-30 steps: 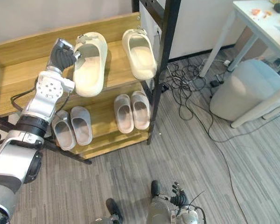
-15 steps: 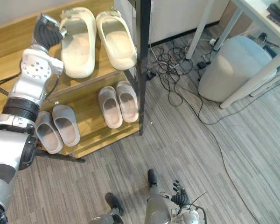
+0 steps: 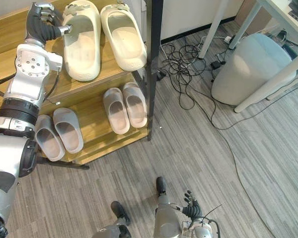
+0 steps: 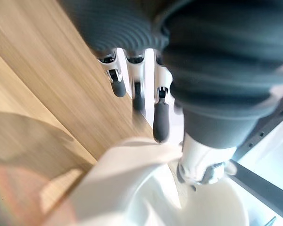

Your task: Organize the slippers on the shoe rack

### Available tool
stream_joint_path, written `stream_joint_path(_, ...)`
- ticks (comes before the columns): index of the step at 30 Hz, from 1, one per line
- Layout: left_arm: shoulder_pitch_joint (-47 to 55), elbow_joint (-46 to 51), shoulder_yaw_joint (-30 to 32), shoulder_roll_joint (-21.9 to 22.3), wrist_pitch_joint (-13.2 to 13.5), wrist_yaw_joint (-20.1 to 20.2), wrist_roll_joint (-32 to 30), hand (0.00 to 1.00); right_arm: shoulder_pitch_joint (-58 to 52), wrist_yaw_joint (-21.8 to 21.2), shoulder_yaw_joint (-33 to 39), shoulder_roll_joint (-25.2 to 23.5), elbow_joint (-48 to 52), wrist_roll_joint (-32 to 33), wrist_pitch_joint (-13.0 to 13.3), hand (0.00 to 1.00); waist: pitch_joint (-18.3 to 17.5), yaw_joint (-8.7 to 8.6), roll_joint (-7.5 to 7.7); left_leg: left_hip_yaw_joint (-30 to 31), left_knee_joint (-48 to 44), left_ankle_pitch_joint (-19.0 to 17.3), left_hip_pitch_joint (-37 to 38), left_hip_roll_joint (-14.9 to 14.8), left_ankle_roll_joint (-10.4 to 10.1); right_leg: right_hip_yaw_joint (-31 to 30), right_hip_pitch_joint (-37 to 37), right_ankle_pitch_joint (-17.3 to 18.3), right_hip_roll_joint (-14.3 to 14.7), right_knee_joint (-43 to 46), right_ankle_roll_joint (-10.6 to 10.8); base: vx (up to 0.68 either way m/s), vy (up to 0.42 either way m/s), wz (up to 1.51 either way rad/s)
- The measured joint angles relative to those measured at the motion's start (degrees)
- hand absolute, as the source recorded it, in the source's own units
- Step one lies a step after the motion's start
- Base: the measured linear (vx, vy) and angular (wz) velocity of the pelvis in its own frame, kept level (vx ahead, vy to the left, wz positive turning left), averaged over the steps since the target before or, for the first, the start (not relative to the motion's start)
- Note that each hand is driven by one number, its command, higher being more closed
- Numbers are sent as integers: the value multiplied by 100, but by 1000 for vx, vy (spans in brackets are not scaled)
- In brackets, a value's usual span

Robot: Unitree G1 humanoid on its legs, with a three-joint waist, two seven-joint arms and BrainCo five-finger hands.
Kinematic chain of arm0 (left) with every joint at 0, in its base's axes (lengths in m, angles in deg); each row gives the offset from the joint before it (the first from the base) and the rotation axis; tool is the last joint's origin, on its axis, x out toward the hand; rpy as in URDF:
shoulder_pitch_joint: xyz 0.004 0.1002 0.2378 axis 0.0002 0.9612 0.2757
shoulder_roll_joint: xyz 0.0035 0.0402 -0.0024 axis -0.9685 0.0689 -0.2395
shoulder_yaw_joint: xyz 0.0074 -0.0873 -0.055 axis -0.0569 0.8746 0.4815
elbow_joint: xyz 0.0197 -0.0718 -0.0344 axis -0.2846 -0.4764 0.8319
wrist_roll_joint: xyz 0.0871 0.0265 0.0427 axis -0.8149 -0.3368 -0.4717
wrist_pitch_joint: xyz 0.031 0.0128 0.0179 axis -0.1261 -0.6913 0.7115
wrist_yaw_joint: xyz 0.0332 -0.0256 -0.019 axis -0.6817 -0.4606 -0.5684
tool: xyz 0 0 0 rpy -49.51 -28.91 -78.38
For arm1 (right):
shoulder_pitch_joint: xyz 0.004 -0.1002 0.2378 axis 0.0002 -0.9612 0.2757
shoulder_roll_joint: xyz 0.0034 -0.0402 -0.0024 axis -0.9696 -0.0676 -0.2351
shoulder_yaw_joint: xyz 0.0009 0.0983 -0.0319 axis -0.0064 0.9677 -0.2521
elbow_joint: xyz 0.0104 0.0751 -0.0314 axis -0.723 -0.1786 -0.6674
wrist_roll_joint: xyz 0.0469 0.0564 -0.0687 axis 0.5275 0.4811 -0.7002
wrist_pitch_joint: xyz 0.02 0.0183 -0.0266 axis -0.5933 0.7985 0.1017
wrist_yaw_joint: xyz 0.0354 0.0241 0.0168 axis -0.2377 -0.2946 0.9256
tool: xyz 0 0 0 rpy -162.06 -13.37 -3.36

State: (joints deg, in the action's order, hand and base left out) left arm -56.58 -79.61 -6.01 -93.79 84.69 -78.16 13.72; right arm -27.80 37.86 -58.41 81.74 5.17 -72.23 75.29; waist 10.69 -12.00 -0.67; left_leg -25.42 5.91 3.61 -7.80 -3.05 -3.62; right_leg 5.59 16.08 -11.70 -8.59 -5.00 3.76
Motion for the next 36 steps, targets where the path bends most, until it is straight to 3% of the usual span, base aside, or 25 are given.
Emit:
stream_joint_path(9,49,375,27,1,21,-19,107,0,-10,-8,-29,9,-26,-1,8,0,90,7,44,243,1,28,89,32,39,195,-234,65,-56,-1,-3,10,64,13)
stream_joint_path(16,687,1425,92,67,70,-178,376,0,-2,-5,-73,49,-116,-4,8,0,90,29,44,392,0,41,135,20,39,337,-366,84,-56,-1,11,19,50,10)
stream_joint_path(19,1167,1983,283,182,213,-279,598,0,-1,0,-74,55,-156,-11,8,0,89,91,44,403,0,39,192,19,38,344,-426,104,-56,-1,16,9,54,1)
stream_joint_path(24,2079,2550,538,471,335,-301,1291,0,1,4,-74,81,-264,-17,-4,0,89,169,44,425,0,43,210,18,38,355,-456,107,-56,-1,16,-9,44,2)
stream_joint_path(29,3048,2925,333,1053,441,-197,2185,0,4,17,-57,80,-265,-59,-16,0,84,246,39,489,0,41,337,15,36,487,-623,191,-54,-1,-51,5,41,7)
stream_joint_path(36,3391,3135,-100,1558,632,1,2361,0,10,102,-74,93,-269,-71,-59,0,18,285,-2,585,2,41,410,4,29,624,-758,260,-54,-2,-65,-1,21,7)
